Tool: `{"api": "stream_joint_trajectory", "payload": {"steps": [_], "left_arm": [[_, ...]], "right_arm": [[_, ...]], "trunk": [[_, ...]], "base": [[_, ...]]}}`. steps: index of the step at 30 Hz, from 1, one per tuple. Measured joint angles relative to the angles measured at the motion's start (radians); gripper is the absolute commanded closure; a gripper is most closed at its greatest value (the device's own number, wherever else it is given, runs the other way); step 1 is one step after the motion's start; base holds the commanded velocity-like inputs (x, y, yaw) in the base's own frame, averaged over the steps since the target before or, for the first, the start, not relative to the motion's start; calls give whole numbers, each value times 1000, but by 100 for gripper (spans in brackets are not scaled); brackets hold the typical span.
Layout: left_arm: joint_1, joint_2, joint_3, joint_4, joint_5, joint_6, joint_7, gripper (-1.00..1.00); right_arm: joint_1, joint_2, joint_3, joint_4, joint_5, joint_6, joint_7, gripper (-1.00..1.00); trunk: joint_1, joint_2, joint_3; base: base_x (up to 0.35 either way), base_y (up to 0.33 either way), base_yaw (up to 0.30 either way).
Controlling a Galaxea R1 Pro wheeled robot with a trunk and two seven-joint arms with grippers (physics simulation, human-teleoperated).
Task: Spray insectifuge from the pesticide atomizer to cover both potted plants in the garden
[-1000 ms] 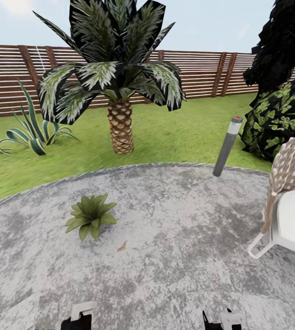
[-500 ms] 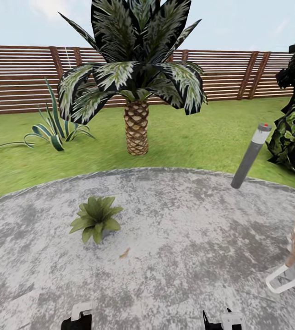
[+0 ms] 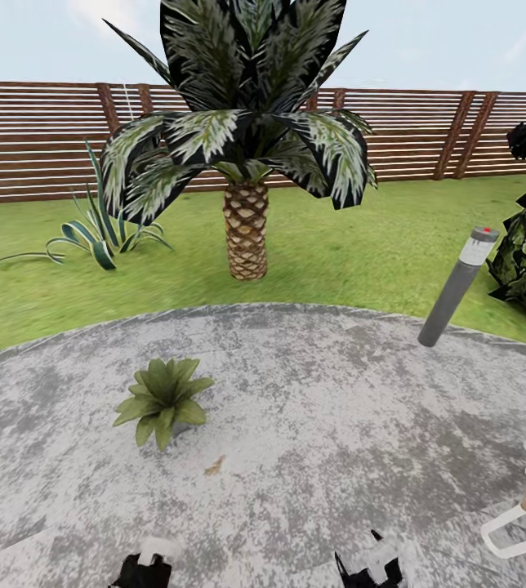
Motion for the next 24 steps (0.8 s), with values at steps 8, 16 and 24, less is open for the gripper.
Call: {"api": "stream_joint_trajectory", "payload": {"steps": [8,16,24], "left_arm": [[-13,50,-8,-15,-280,8,-317,100],[-28,61,7,-61,-274,-10,-312,100],[-72,79,-6,-107,-258,12,-358,100]], "right_arm": [[-16,0,8,-186,232,228,218,-100],[-31,13,5,-184,215,216,215,-100],[-35,12,6,-202,220,223,214,-100]], "trunk": [[0,0,0],[0,0,0],[0,0,0]], "base": [[0,0,0],[0,0,0],[0,0,0]]}}
